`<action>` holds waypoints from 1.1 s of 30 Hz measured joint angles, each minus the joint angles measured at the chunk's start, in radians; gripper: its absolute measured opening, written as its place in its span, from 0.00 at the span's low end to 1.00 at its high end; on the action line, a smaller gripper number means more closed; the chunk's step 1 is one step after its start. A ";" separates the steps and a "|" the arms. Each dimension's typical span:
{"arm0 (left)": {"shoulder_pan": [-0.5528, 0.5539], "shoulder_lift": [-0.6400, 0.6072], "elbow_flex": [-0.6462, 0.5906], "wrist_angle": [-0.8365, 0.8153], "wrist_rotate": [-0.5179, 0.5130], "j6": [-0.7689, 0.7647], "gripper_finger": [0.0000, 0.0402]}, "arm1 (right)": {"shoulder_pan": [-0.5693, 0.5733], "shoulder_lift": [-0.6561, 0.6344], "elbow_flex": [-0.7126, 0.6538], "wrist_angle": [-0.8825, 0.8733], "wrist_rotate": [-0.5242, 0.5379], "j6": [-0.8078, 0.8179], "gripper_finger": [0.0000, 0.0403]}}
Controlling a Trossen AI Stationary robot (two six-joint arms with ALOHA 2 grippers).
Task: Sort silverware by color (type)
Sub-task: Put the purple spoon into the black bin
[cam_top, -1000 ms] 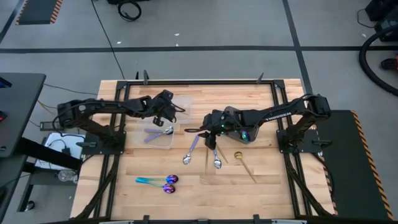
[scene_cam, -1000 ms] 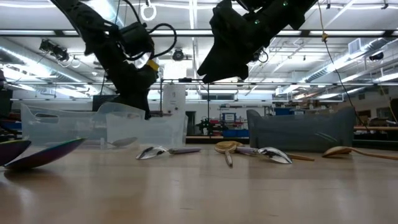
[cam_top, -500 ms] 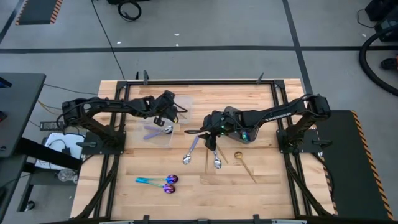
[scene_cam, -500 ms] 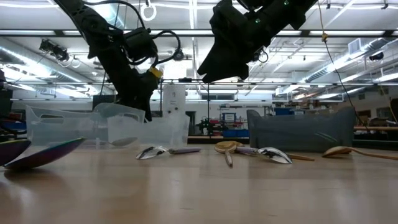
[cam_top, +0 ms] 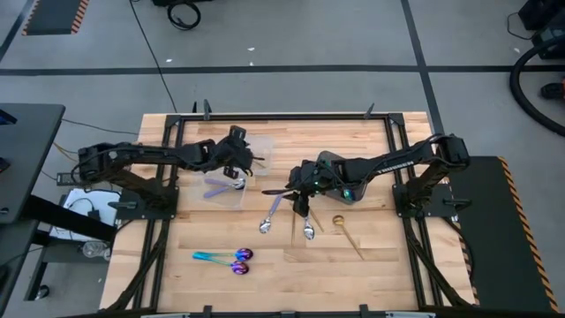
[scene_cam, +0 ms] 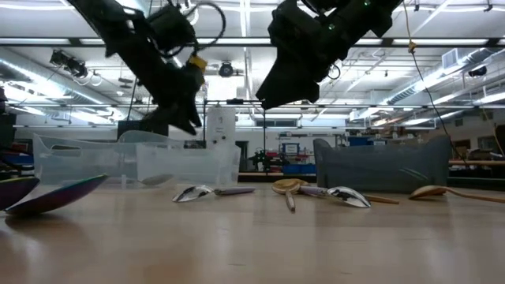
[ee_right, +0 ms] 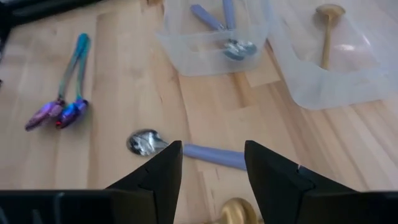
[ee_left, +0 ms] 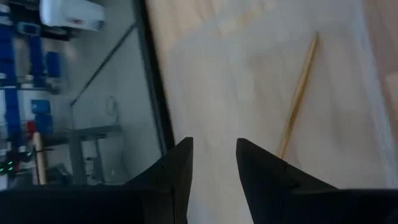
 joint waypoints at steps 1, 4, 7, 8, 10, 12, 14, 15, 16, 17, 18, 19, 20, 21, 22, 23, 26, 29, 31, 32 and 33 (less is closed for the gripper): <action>-0.016 -0.018 0.000 0.001 -0.017 -0.012 0.33 | 0.000 0.000 0.000 -0.009 0.003 0.002 0.46; -0.079 -0.064 0.000 0.002 -0.064 -0.086 0.33 | 0.012 -0.002 0.000 -0.036 0.038 0.005 0.46; -0.164 -0.101 0.000 0.003 -0.108 -0.173 0.33 | 0.050 -0.003 0.000 -0.046 0.102 0.013 0.46; -0.196 -0.109 0.001 -0.001 -0.117 -0.201 0.33 | 0.067 -0.003 0.000 -0.047 0.128 0.017 0.46; -0.259 -0.116 0.001 -0.001 -0.123 -0.259 0.33 | 0.100 -0.002 0.000 -0.042 0.184 0.023 0.46; -0.320 -0.118 0.001 0.000 -0.126 -0.324 0.33 | 0.134 -0.002 0.000 -0.043 0.237 0.024 0.46; -0.374 -0.118 0.001 -0.002 -0.120 -0.404 0.33 | 0.165 -0.002 0.000 -0.037 0.277 0.027 0.46; -0.398 -0.118 0.001 0.000 -0.108 -0.444 0.33 | 0.179 -0.002 0.000 -0.032 0.293 0.031 0.46; -0.421 -0.118 0.001 -0.001 -0.096 -0.492 0.33 | 0.191 -0.002 0.000 -0.028 0.306 0.038 0.46; -0.443 -0.118 0.001 -0.005 -0.081 -0.549 0.33 | 0.203 -0.002 0.000 -0.027 0.315 0.052 0.46; -0.462 -0.118 0.001 -0.007 -0.066 -0.598 0.33 | 0.212 -0.002 0.000 -0.028 0.317 0.067 0.46; -0.483 -0.118 0.001 -0.012 -0.051 -0.638 0.33 | 0.220 -0.002 0.000 -0.029 0.317 0.084 0.46; -0.504 -0.118 0.001 -0.021 -0.040 -0.676 0.33 | 0.228 -0.002 0.000 -0.030 0.317 0.103 0.46; -0.525 -0.118 0.001 -0.032 -0.035 -0.706 0.33 | 0.235 -0.002 0.000 -0.035 0.317 0.125 0.46; -0.546 -0.118 0.001 -0.052 -0.030 -0.739 0.33 | 0.241 -0.002 0.000 -0.042 0.317 0.147 0.46; -0.567 -0.118 0.001 -0.076 -0.030 -0.775 0.33 | 0.247 -0.002 0.000 -0.051 0.316 0.167 0.46; -0.627 -0.117 0.000 -0.165 -0.014 -0.886 0.33 | 0.266 -0.001 0.000 -0.092 0.316 0.234 0.46; -0.686 -0.117 0.000 -0.244 0.005 -0.990 0.33 | 0.277 0.000 0.000 -0.112 0.316 0.277 0.46; -0.719 -0.117 0.000 -0.281 0.048 -1.048 0.33 | 0.280 0.000 0.000 -0.113 0.315 0.293 0.46; -0.733 -0.115 0.000 -0.292 0.072 -1.072 0.33 | 0.283 0.000 0.000 -0.113 0.315 0.298 0.46; -0.746 -0.108 0.000 -0.294 0.094 -1.096 0.33 | 0.285 0.000 0.000 -0.114 0.315 0.303 0.46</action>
